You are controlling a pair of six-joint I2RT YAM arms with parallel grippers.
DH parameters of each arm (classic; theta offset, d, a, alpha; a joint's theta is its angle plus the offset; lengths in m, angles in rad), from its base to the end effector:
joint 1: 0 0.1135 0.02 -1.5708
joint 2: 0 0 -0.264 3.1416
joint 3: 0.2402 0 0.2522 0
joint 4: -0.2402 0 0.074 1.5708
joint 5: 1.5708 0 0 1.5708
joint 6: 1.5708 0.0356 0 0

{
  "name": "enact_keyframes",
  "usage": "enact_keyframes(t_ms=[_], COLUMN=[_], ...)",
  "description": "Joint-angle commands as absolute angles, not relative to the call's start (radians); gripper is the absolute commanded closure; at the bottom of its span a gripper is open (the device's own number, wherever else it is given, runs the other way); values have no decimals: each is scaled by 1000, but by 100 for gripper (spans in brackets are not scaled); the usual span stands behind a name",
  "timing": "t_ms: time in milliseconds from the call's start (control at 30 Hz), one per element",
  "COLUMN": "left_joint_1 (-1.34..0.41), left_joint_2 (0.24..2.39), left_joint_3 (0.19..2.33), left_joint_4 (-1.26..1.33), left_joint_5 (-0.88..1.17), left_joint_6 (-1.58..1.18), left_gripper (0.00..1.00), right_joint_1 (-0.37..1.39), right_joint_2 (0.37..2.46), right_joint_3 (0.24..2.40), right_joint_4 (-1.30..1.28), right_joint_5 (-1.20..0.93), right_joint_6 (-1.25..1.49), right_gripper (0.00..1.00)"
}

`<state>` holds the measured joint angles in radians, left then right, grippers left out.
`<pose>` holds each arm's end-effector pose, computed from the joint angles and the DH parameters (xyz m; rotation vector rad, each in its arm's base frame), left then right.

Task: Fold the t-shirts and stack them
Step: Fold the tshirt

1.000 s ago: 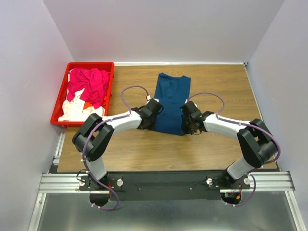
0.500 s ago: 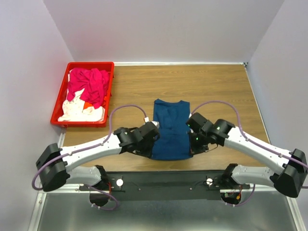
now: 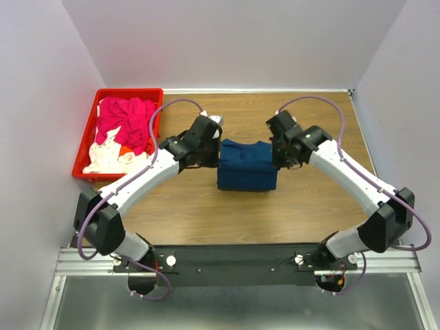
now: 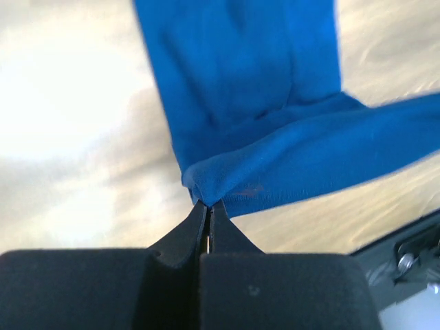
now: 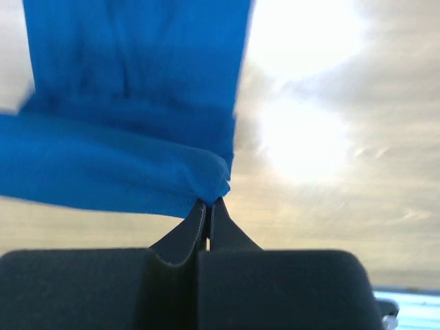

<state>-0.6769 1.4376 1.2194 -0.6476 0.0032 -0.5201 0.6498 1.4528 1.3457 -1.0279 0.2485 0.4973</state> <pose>0.2401 -0.1931 0.2972 0.1981 2.5030 -0.5237 0.2320 0.1653 0.3108 -0.1285 2.6414 0.0403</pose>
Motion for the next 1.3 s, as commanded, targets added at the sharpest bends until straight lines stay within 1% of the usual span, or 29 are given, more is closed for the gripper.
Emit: enact_keyframes(t_ms=[0, 267, 433, 633, 900, 1000, 1267], left_joint_1=[-640, -577, -545, -514, -479, -476, -465], left_joint_2=[1503, 1730, 1827, 1816, 1908, 1950, 2049], left_joint_3=[1337, 1575, 1643, 1588, 1575, 1578, 1615], left_joint_4=[-623, -640, -656, -591, -488, -450, -371], left_joint_5=[26, 32, 12, 11, 44, 49, 34], left_joint_6=[-408, -347, -342, -365, -376, -380, -413], left_gripper=[100, 100, 100, 100, 100, 100, 100], right_joint_1=[539, 391, 356, 354, 336, 325, 305], right_joint_2=[1483, 1621, 1738, 1796, 1902, 1942, 2011], right_joint_3=[1440, 1505, 1560, 1600, 1629, 1632, 1557], right_joint_4=[-996, -913, -871, -859, -808, -775, -595], right_joint_5=[276, 173, 141, 117, 133, 156, 213], right_joint_6=[359, 272, 250, 249, 250, 262, 291], right_gripper=[99, 99, 99, 99, 99, 99, 98])
